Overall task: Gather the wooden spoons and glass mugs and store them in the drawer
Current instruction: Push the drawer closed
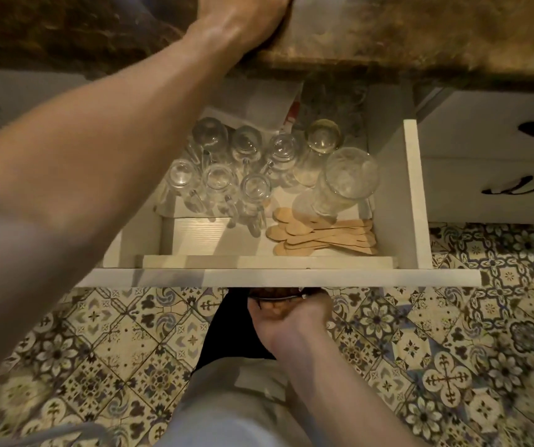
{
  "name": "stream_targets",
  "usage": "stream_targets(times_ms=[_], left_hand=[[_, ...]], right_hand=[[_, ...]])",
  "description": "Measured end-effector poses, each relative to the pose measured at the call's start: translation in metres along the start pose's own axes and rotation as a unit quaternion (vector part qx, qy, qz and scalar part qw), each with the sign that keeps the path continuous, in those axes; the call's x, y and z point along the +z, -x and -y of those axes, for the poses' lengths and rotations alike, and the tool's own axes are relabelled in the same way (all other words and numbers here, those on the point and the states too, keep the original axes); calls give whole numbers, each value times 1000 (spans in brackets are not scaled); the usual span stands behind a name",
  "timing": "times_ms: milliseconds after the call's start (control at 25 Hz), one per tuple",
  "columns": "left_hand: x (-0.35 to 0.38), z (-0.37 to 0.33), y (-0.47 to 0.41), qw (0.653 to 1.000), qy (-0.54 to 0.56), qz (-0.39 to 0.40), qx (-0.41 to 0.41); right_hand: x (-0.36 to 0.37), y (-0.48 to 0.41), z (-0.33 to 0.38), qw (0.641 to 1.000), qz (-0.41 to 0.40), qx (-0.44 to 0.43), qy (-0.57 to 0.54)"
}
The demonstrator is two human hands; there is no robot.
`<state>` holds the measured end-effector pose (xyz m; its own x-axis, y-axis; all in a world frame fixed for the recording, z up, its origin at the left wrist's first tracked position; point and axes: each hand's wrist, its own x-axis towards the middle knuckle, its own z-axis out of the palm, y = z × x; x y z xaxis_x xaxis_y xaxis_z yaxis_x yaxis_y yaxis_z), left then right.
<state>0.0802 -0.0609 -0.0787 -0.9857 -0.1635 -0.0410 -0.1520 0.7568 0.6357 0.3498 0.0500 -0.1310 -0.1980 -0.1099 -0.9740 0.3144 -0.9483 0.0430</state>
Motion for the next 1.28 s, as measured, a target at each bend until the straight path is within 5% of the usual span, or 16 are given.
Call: stream_targets(times_ms=[120, 200, 640, 1280], left_hand=[[4, 0, 25, 973, -144, -116, 139], [11, 6, 48, 954, -210, -128, 171], [14, 15, 66, 953, -255, -86, 139], [17, 12, 61, 951, -258, -93, 143]], right_hand=[[7, -1, -4, 999, 42, 0, -34], [9, -2, -5, 998, 28, 0, -53], [30, -2, -10, 994, -67, -20, -88], [123, -6, 15, 993, -59, -13, -101]])
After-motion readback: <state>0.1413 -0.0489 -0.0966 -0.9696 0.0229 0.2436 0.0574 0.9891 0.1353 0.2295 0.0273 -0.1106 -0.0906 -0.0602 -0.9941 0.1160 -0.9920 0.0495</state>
